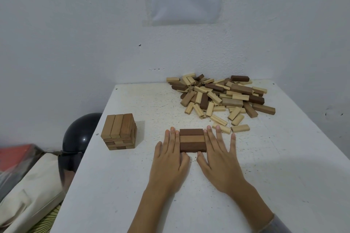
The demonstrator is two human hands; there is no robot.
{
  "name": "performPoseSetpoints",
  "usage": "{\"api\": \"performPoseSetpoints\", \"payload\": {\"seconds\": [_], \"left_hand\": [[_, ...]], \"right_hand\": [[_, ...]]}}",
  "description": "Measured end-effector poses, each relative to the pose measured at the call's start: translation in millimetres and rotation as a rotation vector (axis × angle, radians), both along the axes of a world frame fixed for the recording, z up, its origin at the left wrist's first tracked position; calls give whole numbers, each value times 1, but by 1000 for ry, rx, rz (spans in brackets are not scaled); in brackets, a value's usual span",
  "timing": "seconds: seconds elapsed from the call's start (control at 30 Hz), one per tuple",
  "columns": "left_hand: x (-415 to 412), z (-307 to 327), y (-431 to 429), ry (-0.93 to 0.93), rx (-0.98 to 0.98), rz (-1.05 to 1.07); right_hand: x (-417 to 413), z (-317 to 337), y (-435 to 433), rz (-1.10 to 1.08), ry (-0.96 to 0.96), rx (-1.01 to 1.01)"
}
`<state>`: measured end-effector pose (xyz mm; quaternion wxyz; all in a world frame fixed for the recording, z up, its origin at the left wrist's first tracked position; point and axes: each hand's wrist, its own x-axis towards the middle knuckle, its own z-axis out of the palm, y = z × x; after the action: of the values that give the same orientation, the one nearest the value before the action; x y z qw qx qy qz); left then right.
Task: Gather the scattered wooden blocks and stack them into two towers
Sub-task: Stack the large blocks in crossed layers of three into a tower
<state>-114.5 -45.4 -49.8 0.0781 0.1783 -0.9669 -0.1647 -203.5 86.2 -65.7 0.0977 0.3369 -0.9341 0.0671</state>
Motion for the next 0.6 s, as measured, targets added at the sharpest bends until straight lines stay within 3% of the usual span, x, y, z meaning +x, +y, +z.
{"api": "performPoseSetpoints", "payload": {"seconds": [0.27, 0.33, 0.47, 0.6], "left_hand": [[1, 2, 0, 22, 16, 0], [2, 4, -1, 40, 56, 7], [7, 16, -2, 172, 324, -5], [12, 26, -8, 227, 486, -4]], "right_hand": [[-1, 11, 0, 48, -132, -81], [-2, 11, 2, 69, -174, -190], [-4, 14, 0, 181, -231, -448], [-12, 19, -2, 257, -218, -459]]}}
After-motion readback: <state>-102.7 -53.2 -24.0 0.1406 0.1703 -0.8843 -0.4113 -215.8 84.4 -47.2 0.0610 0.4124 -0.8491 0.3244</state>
